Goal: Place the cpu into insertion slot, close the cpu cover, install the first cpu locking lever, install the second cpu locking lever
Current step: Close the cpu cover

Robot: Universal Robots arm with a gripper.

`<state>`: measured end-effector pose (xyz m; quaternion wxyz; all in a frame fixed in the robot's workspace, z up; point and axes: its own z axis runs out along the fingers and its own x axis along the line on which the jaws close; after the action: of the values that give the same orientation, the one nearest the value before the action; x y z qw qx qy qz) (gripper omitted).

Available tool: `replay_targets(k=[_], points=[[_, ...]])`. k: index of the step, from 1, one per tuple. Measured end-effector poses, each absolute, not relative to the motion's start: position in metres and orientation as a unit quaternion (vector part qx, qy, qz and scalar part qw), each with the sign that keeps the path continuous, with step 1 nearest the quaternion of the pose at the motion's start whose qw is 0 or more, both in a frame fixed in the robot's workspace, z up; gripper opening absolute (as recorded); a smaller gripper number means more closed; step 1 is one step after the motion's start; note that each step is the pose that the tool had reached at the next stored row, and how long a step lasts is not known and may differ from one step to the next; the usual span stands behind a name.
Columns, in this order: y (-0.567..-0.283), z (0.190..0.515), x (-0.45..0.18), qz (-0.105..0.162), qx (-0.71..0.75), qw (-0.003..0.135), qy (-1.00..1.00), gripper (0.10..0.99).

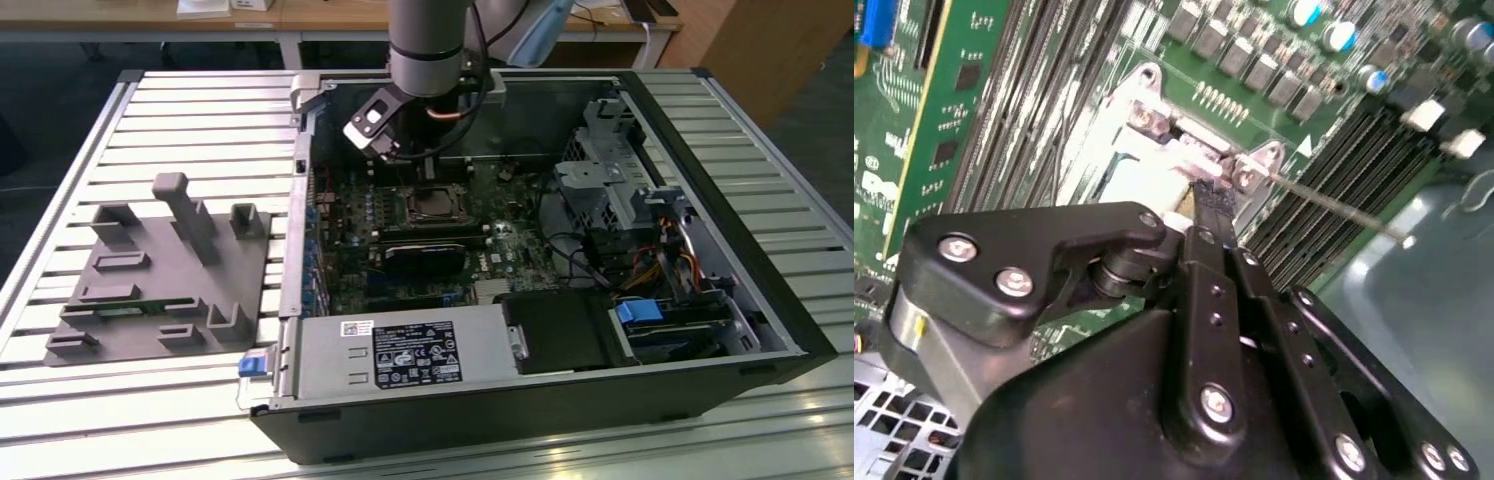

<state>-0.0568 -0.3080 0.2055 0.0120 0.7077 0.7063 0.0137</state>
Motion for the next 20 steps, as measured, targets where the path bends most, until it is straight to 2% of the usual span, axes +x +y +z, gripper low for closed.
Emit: replay_targets(k=[20], points=[[-0.3137, 0.2045, -0.0509, 0.013, 0.708, 0.012, 0.706, 0.106]])
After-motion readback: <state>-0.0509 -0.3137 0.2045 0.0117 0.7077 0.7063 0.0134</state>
